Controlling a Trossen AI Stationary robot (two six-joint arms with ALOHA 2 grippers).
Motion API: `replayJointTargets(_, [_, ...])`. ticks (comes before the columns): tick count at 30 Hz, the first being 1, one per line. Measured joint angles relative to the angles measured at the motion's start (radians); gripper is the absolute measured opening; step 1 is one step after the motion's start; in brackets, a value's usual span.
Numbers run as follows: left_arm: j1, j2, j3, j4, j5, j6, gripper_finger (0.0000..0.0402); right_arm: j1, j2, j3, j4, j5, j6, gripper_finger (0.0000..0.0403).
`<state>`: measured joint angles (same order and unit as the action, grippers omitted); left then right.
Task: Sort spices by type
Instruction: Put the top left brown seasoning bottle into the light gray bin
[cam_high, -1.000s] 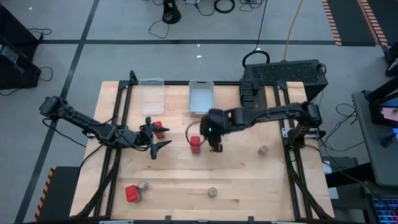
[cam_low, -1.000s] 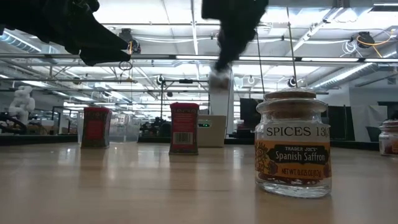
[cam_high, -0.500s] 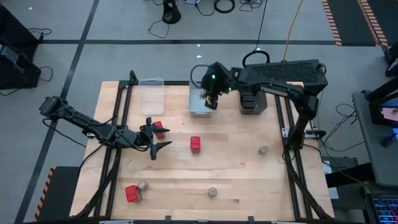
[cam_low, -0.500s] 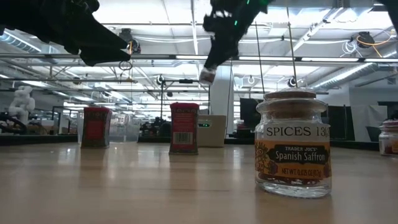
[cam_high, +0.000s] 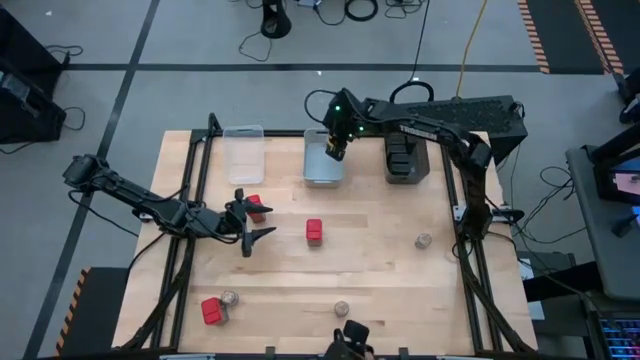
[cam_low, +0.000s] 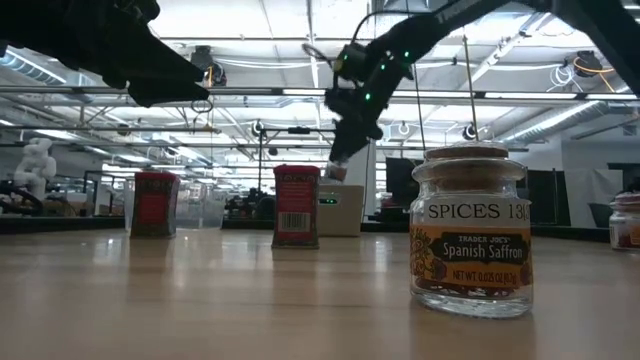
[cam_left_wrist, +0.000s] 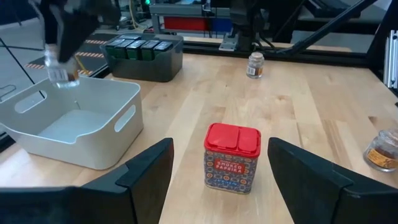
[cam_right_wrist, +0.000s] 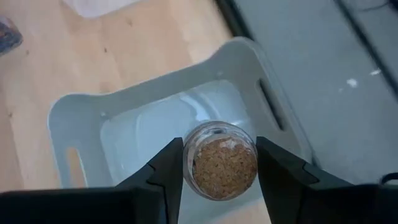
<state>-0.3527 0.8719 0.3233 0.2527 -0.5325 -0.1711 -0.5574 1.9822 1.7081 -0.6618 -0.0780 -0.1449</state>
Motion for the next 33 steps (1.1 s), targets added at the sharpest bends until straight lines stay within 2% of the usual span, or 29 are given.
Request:
replayJointTargets(17, [0.000,0.000,0.000,-0.002,-0.003,-0.004,0.0267,-0.001,0.136,0.000,0.051,0.015,0.029,0.0147])
replayJointTargets(20, [0.000,0.000,0.000,-0.002,-0.003,-0.004,0.0267,-0.003,0.143,0.000,0.047,0.057,0.028,0.0149])
replayJointTargets(33, [0.000,0.000,0.000,-0.004,-0.003,-0.005,0.0267,-0.012,0.143,0.000,0.027,0.078,0.029,0.0164])
